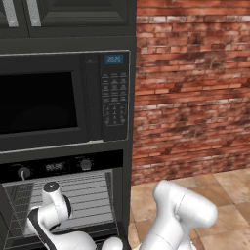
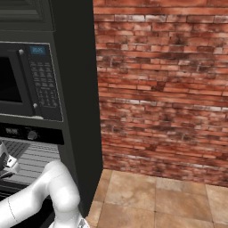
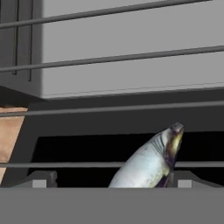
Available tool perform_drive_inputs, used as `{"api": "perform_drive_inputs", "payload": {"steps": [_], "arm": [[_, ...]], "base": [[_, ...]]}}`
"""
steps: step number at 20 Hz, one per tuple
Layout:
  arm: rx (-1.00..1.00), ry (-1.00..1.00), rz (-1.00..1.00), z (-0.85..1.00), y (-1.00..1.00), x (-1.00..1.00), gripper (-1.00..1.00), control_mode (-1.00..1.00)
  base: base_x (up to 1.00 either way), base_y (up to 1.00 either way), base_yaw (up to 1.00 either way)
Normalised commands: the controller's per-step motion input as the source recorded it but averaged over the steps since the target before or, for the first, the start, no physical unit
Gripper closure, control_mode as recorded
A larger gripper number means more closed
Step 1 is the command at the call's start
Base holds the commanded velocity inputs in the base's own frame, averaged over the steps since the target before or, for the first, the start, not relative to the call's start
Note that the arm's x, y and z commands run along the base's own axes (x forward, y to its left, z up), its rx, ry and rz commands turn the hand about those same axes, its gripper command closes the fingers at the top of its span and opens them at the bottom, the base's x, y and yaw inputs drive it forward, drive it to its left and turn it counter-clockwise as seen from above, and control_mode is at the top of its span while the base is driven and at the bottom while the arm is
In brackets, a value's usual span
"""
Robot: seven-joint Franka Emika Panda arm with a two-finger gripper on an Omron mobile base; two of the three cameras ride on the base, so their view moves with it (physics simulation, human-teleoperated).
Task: Take the fish from the oven and place it on the plate on the counter.
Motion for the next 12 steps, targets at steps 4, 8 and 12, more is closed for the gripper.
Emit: {"api": "perform_drive_inputs", "payload": {"steps": [4, 8, 12], "arm": [[0.0, 0.0, -0.08, 0.0, 0.0, -0.04, -1.0, -1.0], [0.0, -0.02, -0.1, 0.0, 0.0, 0.0, -1.0, -1.0], [0.0, -0.01, -0.13, 0.05, 0.0, 0.0, -1.0, -1.0]], "base": [[0.0, 0.0, 0.0], [0.0, 0.0, 0.0], [0.0, 0.0, 0.0]]}}
